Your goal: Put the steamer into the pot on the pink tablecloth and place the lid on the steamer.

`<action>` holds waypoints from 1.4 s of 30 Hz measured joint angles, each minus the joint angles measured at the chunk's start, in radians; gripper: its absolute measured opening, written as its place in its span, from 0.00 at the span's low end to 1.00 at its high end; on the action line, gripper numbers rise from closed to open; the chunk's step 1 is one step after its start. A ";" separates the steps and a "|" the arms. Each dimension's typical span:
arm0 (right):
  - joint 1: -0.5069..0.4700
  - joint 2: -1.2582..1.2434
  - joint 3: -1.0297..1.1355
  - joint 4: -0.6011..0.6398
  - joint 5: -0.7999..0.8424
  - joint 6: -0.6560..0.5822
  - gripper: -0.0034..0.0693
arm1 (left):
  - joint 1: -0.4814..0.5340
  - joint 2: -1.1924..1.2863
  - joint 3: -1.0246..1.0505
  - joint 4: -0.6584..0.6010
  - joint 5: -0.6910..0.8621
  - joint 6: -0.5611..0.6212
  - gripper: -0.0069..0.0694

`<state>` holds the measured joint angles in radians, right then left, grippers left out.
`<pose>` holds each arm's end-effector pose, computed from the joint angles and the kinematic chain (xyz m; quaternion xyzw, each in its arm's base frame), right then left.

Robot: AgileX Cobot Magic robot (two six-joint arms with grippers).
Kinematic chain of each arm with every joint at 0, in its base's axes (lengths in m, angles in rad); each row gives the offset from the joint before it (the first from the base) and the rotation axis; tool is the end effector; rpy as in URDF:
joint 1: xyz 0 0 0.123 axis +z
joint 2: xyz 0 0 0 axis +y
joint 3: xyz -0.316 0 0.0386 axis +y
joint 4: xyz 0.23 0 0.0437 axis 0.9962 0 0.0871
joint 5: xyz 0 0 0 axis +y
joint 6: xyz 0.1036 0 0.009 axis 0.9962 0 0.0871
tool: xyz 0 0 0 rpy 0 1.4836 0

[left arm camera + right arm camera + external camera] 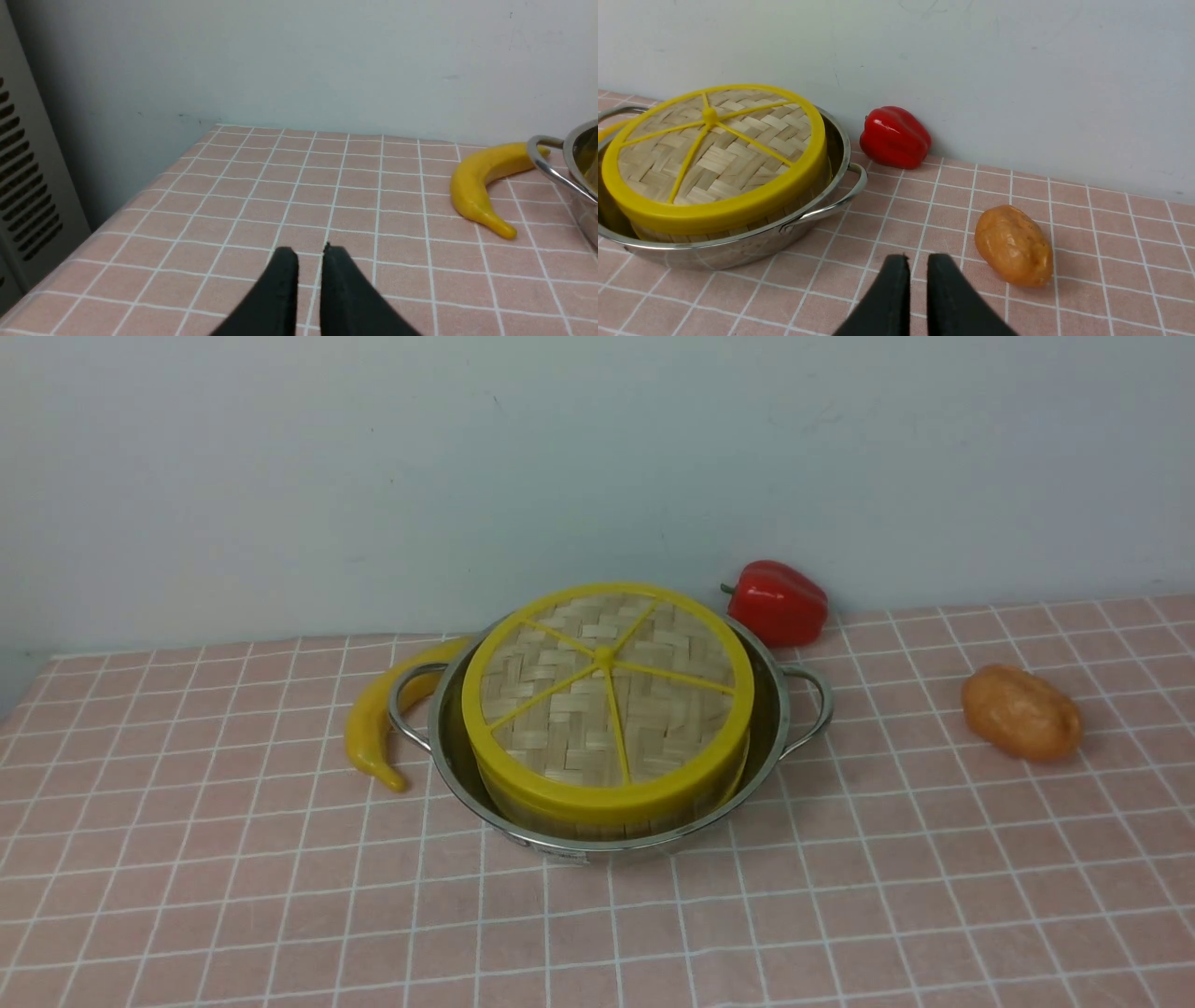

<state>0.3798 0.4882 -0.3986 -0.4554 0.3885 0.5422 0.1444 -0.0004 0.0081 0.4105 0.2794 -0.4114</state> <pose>0.0697 0.0092 0.2926 -0.0600 0.8171 0.0734 0.5687 0.0142 0.0137 0.1851 -0.0963 0.7607 0.0835 0.6365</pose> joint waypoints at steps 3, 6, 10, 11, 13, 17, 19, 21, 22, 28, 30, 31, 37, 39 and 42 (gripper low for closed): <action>0.000 0.000 0.000 0.000 0.000 0.000 0.18 | -0.001 0.000 0.000 -0.104 0.001 0.128 0.19; 0.000 0.000 0.000 0.000 0.000 0.000 0.20 | -0.001 0.000 0.000 -0.339 0.004 0.323 0.20; 0.000 0.000 0.000 0.000 0.000 0.000 0.21 | -0.001 0.000 0.000 -0.485 0.007 0.459 0.20; 0.000 0.000 0.000 0.000 0.000 0.000 0.22 | -0.001 0.000 0.000 -0.511 0.007 0.491 0.21; 0.000 0.000 0.000 0.000 0.000 0.000 0.23 | -0.001 0.000 0.000 -0.529 0.007 0.523 0.22; 0.000 0.000 0.000 0.000 0.000 0.000 0.24 | -0.001 0.000 0.000 -0.535 0.007 0.537 0.22; 0.000 0.000 0.000 0.000 0.000 0.000 0.25 | -0.001 0.000 0.000 -0.535 0.007 0.538 0.23; 0.000 0.000 0.000 0.000 0.000 0.000 0.26 | -0.001 0.000 0.000 -0.535 0.007 0.539 0.23; 0.000 0.000 0.000 0.000 0.000 0.000 0.27 | -0.001 0.000 0.000 -0.535 0.007 0.539 0.24; -0.078 -0.076 0.013 0.009 0.000 -0.002 0.28 | -0.001 0.000 0.000 -0.537 0.008 0.539 0.25; -0.165 -0.154 0.056 0.022 0.000 -0.001 0.29 | -0.001 0.000 0.000 -0.538 0.008 0.539 0.26; -0.173 -0.162 0.056 0.024 0.000 -0.001 0.29 | -0.001 0.000 0.000 -0.538 0.008 0.539 0.26; -0.352 -0.414 0.276 0.076 -0.056 0.000 0.30 | -0.001 0.000 0.000 -0.538 0.008 0.540 0.27; -0.392 -0.472 0.339 0.087 -0.086 0.000 0.31 | -0.001 0.000 0.000 -0.538 0.009 0.541 0.27; -0.410 -0.484 0.389 0.088 -0.106 0.000 0.32 | -0.001 0.000 0.000 -0.538 0.009 0.543 0.27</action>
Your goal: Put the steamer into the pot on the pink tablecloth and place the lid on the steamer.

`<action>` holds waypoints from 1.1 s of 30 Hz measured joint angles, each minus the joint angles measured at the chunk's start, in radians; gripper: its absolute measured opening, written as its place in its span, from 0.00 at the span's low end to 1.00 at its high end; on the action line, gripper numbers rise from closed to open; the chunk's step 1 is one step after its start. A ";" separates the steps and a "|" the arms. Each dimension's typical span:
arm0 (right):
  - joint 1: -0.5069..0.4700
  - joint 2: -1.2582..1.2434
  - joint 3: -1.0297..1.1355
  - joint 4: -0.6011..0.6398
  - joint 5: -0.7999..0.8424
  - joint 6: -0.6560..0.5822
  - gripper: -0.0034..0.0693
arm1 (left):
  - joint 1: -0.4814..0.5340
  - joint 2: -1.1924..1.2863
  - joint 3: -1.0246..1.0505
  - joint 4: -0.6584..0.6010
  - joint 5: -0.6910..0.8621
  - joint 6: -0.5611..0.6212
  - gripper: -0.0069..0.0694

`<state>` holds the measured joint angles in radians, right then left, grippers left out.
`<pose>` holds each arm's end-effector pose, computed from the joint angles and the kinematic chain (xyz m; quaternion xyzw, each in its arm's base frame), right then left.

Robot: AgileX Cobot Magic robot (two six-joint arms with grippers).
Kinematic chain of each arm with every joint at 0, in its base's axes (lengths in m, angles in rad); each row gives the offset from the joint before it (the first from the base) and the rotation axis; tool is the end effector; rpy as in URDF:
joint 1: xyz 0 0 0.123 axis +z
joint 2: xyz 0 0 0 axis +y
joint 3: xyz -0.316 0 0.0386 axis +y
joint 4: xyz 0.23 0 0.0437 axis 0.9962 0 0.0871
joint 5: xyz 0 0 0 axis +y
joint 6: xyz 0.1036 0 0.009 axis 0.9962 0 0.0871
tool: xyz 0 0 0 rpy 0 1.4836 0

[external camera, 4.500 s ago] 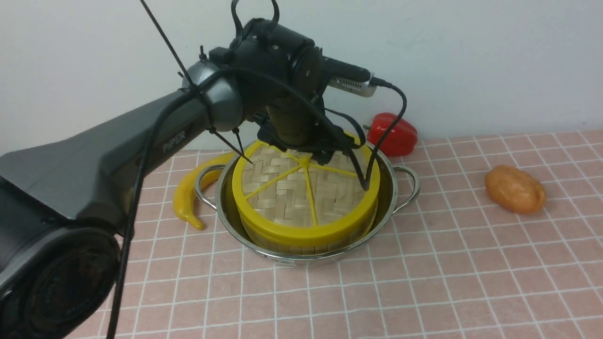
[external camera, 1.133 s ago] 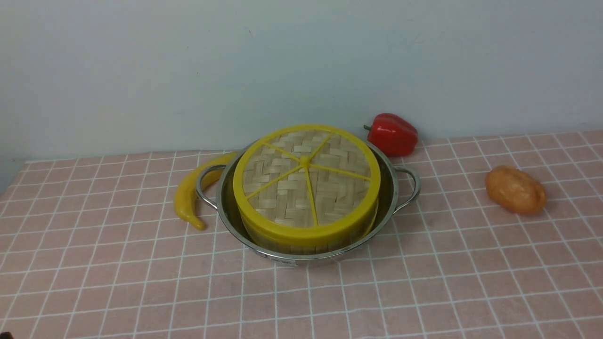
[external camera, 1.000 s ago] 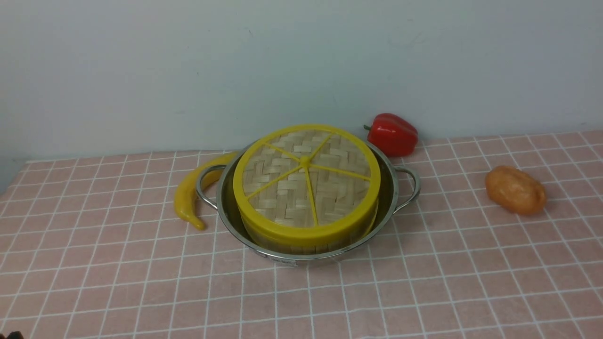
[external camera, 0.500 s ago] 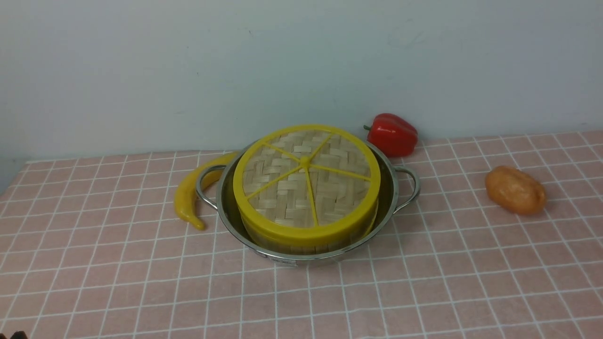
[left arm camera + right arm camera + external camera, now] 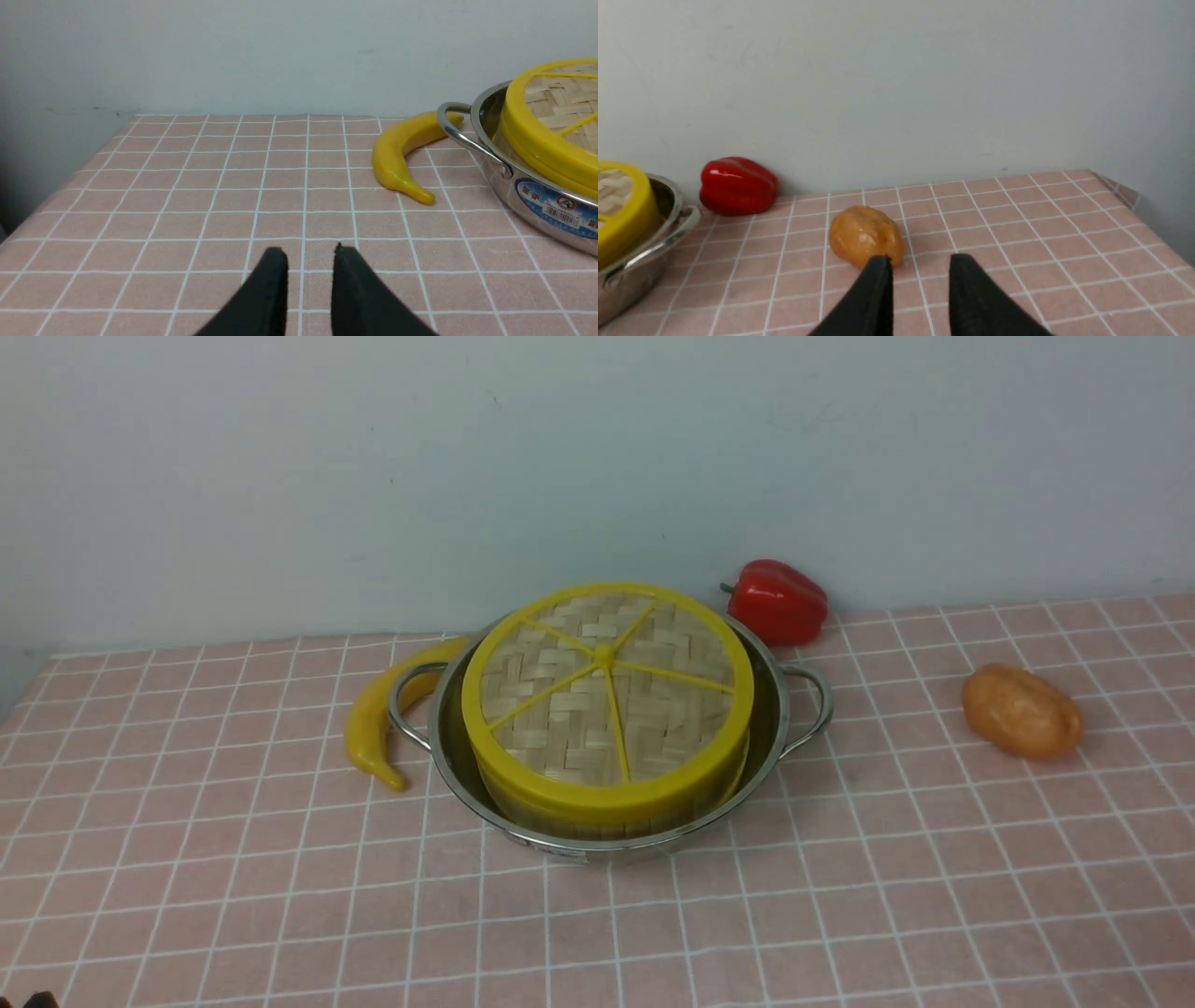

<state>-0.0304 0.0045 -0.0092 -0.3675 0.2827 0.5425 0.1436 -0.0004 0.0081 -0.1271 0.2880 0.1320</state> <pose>0.0156 -0.0109 0.1900 0.1156 0.7564 0.0124 0.6437 0.0164 -0.0014 0.1821 -0.0404 0.7751 0.0345 0.6296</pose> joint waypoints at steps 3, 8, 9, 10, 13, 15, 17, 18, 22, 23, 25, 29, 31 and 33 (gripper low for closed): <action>-0.002 0.000 0.017 0.003 -0.003 0.000 0.34 | 0.000 0.000 0.000 0.000 0.001 0.000 0.29; -0.002 0.000 0.017 0.009 0.024 0.000 0.36 | 0.000 0.000 0.000 0.000 0.001 0.000 0.29; -0.002 0.000 0.017 0.012 0.030 0.000 0.37 | 0.000 0.000 0.000 0.000 0.001 0.000 0.30; -0.002 0.000 0.017 0.018 0.035 0.000 0.37 | 0.000 0.000 0.000 0.000 0.001 0.000 0.30; -0.002 0.000 0.017 0.042 0.038 0.000 0.38 | 0.000 0.000 0.000 0.000 0.001 0.000 0.30; -0.002 0.000 0.017 0.106 0.038 0.000 0.38 | 0.000 0.000 0.000 0.000 0.001 0.000 0.31; -0.002 0.000 0.017 0.172 0.038 0.000 0.38 | 0.000 0.000 0.000 0.000 0.001 0.000 0.31; -0.002 0.000 0.017 0.206 0.038 0.000 0.38 | 0.000 0.000 0.000 0.000 0.001 0.000 0.31; -0.002 0.000 0.017 0.288 0.038 0.000 0.38 | 0.000 0.000 0.000 0.000 0.001 0.000 0.33; -0.002 0.000 0.017 0.296 0.038 0.000 0.38 | 0.000 0.000 0.000 0.000 0.001 0.000 0.33; -0.002 0.000 0.017 0.311 0.038 0.000 0.38 | 0.000 0.000 0.000 0.000 0.001 0.000 0.33; -0.002 0.000 0.017 0.314 0.038 0.000 0.38 | -0.001 0.000 0.000 0.000 0.001 0.000 0.34; -0.002 0.000 0.017 0.314 0.038 0.000 0.38 | -0.001 0.000 0.000 0.000 0.001 0.000 0.34; -0.002 0.000 0.017 0.314 0.038 0.000 0.38 | -0.001 0.000 0.000 0.000 0.001 0.000 0.35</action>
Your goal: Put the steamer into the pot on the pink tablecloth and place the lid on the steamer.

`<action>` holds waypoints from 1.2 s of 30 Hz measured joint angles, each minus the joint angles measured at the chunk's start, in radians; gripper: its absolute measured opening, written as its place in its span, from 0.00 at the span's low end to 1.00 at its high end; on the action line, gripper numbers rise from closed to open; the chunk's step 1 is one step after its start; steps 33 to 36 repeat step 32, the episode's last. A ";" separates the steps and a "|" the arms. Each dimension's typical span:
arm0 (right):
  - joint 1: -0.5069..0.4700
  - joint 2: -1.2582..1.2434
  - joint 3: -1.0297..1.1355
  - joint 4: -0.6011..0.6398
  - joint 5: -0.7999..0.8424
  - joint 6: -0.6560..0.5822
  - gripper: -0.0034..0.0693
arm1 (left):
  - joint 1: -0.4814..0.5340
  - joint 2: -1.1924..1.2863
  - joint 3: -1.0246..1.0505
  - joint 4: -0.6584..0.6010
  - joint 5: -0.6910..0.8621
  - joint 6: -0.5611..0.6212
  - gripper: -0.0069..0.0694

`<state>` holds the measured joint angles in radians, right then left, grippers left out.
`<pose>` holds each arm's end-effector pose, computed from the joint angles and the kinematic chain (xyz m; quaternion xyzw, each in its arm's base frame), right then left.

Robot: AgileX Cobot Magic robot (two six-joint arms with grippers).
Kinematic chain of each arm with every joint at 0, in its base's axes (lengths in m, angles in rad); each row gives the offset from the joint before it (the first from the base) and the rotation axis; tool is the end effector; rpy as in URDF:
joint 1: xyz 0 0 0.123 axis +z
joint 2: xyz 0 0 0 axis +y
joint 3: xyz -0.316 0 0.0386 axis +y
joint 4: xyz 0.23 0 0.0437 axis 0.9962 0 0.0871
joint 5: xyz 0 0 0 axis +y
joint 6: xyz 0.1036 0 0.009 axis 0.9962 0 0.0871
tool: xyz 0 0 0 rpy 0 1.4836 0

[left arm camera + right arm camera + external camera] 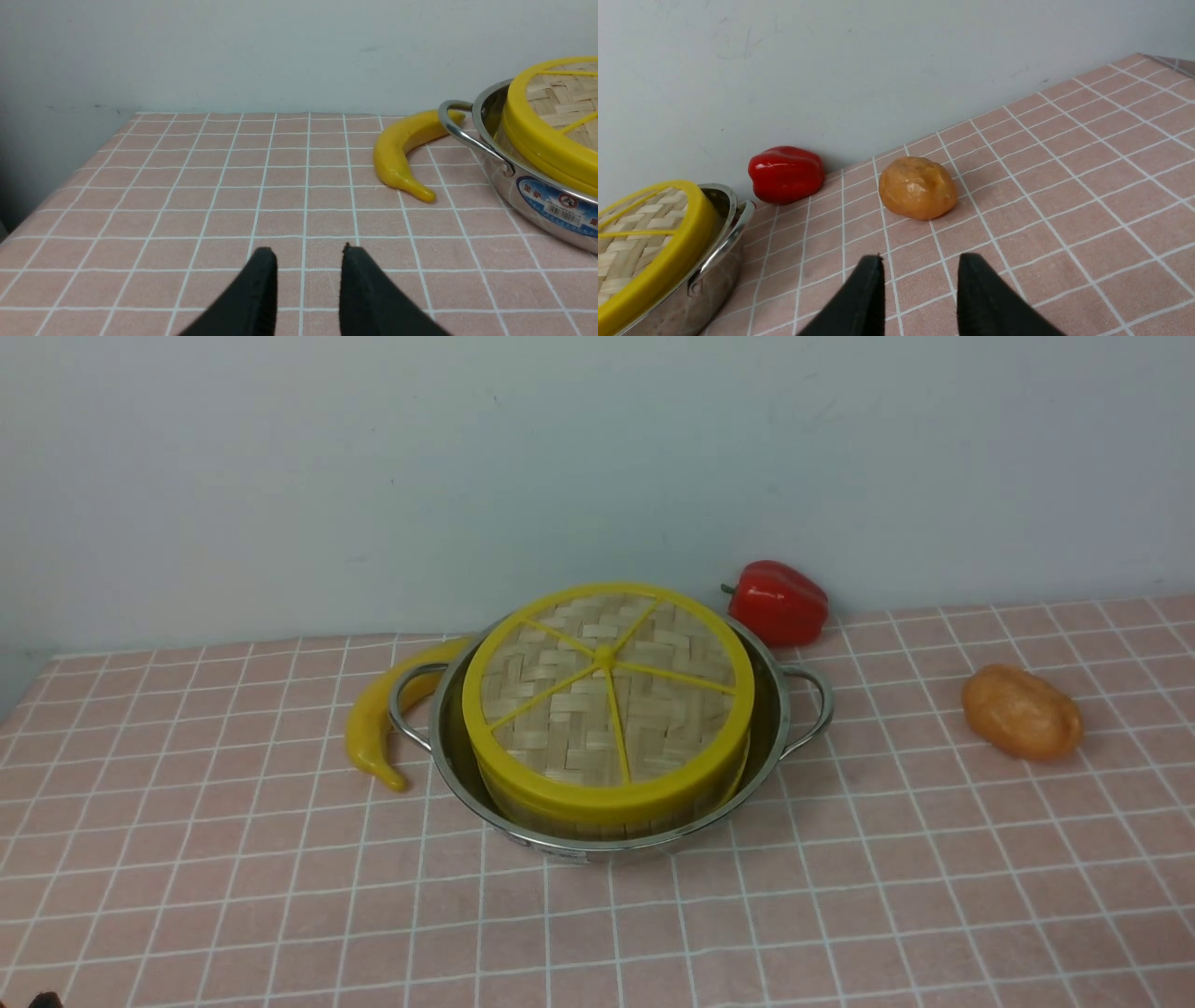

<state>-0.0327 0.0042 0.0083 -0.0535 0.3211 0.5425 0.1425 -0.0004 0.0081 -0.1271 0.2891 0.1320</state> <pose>0.0155 -0.0023 0.1784 0.2094 0.7602 0.1334 0.6004 0.0164 -0.0015 0.1819 -0.0400 0.7754 0.0340 0.6292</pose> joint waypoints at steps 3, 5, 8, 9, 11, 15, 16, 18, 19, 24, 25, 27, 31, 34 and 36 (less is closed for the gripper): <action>0.000 0.000 0.000 0.000 0.000 0.000 0.38 | 0.000 0.000 0.000 0.000 0.000 0.000 0.36; 0.000 0.000 0.000 0.000 0.000 0.000 0.38 | 0.000 0.000 0.000 0.000 0.000 0.000 0.36; 0.000 0.000 0.000 0.000 0.000 0.000 0.38 | 0.000 0.000 0.000 0.000 0.000 0.000 0.37; 0.000 0.000 0.000 0.000 0.000 0.000 0.38 | 0.000 0.000 0.000 0.000 0.000 0.000 0.37; 0.000 0.000 0.000 0.000 0.000 0.000 0.38 | 0.000 0.000 0.000 0.000 0.000 0.000 0.37; 0.000 0.000 0.000 0.000 0.000 0.000 0.38 | 0.000 0.000 0.000 0.000 0.000 0.000 0.38; 0.000 0.000 0.000 0.000 0.000 0.000 0.38 | 0.000 0.000 0.000 0.000 0.000 0.000 0.38; 0.000 0.000 0.000 0.000 0.000 0.000 0.38 | 0.000 0.000 0.000 0.000 0.000 0.000 0.38; 0.000 0.000 0.000 0.000 0.000 0.000 0.38 | 0.000 0.000 0.000 0.000 0.000 0.000 0.38; 0.000 0.000 0.000 0.000 0.000 0.000 0.38 | 0.000 0.000 0.000 0.000 0.000 0.000 0.39; 0.000 0.000 0.000 0.000 0.000 0.000 0.38 | 0.000 0.000 0.000 0.000 0.000 0.000 0.39; 0.000 0.000 0.000 0.000 0.000 0.000 0.38 | 0.000 0.000 0.000 0.000 0.000 0.000 0.40; 0.000 0.000 0.000 0.000 0.000 0.001 0.38 | 0.000 0.000 0.000 0.000 0.000 0.001 0.41; 0.000 0.000 0.000 0.000 0.000 0.001 0.38 | 0.000 0.000 0.000 0.000 0.000 0.001 0.41; 0.000 0.000 0.000 0.000 0.000 0.001 0.38 | 0.000 0.000 0.000 0.000 0.000 0.001 0.41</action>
